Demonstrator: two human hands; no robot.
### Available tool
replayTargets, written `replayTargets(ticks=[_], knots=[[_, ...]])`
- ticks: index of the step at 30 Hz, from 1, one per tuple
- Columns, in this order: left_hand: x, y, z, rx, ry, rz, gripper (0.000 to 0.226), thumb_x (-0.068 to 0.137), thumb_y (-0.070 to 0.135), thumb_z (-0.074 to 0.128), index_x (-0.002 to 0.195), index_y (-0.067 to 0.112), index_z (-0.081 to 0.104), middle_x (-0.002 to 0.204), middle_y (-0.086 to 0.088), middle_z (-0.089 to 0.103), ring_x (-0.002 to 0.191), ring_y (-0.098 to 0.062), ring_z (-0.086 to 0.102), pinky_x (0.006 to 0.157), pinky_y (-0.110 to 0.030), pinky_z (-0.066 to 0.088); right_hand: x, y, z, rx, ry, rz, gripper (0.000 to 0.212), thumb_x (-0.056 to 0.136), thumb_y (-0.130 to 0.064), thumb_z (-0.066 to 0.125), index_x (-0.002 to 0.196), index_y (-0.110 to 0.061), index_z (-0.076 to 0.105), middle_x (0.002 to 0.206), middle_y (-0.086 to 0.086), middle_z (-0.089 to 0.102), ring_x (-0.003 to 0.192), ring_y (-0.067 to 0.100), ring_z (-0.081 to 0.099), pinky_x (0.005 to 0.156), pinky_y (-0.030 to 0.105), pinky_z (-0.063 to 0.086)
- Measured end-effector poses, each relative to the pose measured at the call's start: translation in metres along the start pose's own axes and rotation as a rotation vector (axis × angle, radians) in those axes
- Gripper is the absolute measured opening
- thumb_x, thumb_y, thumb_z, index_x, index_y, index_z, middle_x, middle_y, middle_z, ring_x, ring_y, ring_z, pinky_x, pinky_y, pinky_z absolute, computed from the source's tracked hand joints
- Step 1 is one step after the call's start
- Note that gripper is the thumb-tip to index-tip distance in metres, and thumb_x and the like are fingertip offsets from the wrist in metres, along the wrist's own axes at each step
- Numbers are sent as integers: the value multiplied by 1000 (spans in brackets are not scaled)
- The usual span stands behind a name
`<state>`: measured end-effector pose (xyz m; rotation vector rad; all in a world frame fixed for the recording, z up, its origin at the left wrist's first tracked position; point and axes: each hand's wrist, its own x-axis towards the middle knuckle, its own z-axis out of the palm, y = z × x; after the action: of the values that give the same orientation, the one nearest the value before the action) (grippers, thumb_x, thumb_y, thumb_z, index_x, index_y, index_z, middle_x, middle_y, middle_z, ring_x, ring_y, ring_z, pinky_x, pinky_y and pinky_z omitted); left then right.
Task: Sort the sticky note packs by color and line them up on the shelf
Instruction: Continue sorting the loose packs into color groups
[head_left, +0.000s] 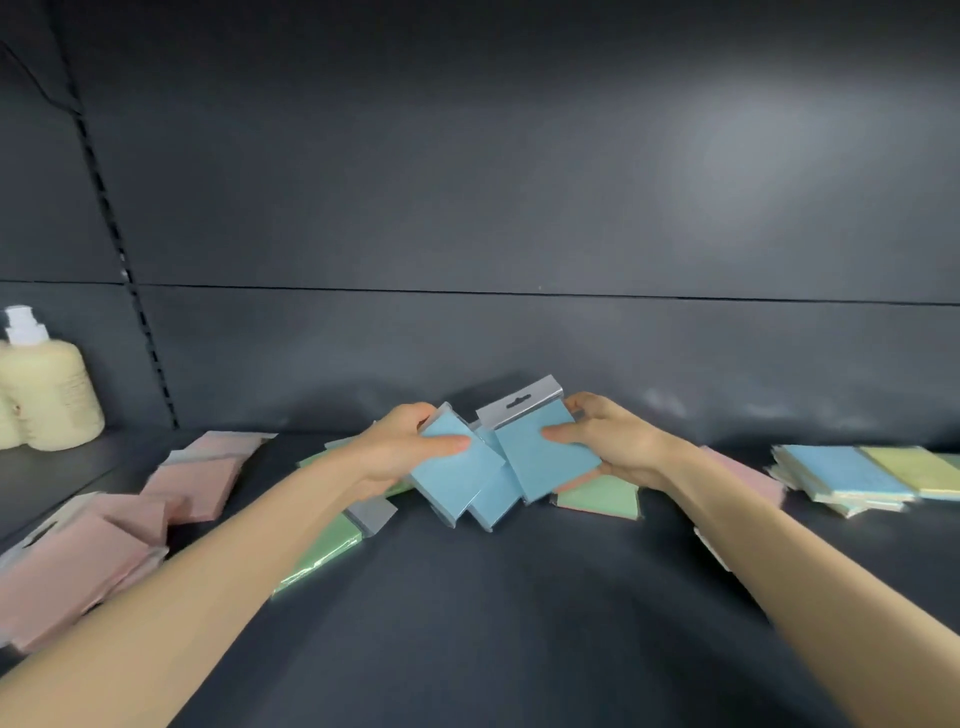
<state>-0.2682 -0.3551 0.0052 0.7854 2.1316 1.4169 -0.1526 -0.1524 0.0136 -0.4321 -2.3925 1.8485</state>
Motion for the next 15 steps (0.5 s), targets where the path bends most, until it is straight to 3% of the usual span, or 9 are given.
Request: replayTargets(ticks=[2, 6, 9, 13, 15], knots=[[3, -3, -7, 120, -18, 29, 20, 88, 23, 66, 96, 9, 55, 86, 1, 61, 78, -12, 60, 68, -23, 45, 0, -1, 8, -38, 11, 5, 15, 92, -11, 59, 105, -11, 51, 102, 9, 65, 84, 22, 68, 63, 39, 60], [9, -6, -15, 327, -40, 131, 25, 87, 32, 66, 87, 13, 50, 76, 6, 51, 70, -11, 49, 62, -24, 35, -2, -3, 21, -111, 116, 19, 21, 90, -10, 59, 107, -8, 47, 108, 16, 64, 83, 29, 68, 67, 45, 59], [12, -9, -21, 454, -31, 228, 29, 86, 35, 65, 83, 11, 49, 71, 6, 47, 63, -12, 43, 59, -27, 32, -7, -3, 28, -134, 189, 8, 15, 89, -7, 59, 99, -12, 49, 100, 9, 65, 80, 21, 65, 69, 37, 55], [11, -11, -23, 418, -35, 348, 40, 85, 33, 67, 80, -1, 48, 69, -2, 39, 62, -16, 35, 60, -30, 27, -17, -6, 33, -131, 271, -20, 18, 89, -5, 59, 104, -9, 49, 90, 0, 63, 75, 14, 63, 63, 27, 51], [6, -9, -21, 353, -117, 352, 33, 82, 32, 71, 84, 4, 54, 69, -3, 48, 63, -13, 41, 63, -29, 31, -22, -7, 35, -109, 328, -42, 20, 89, -5, 60, 106, -8, 50, 91, 1, 64, 74, 14, 64, 61, 26, 52]])
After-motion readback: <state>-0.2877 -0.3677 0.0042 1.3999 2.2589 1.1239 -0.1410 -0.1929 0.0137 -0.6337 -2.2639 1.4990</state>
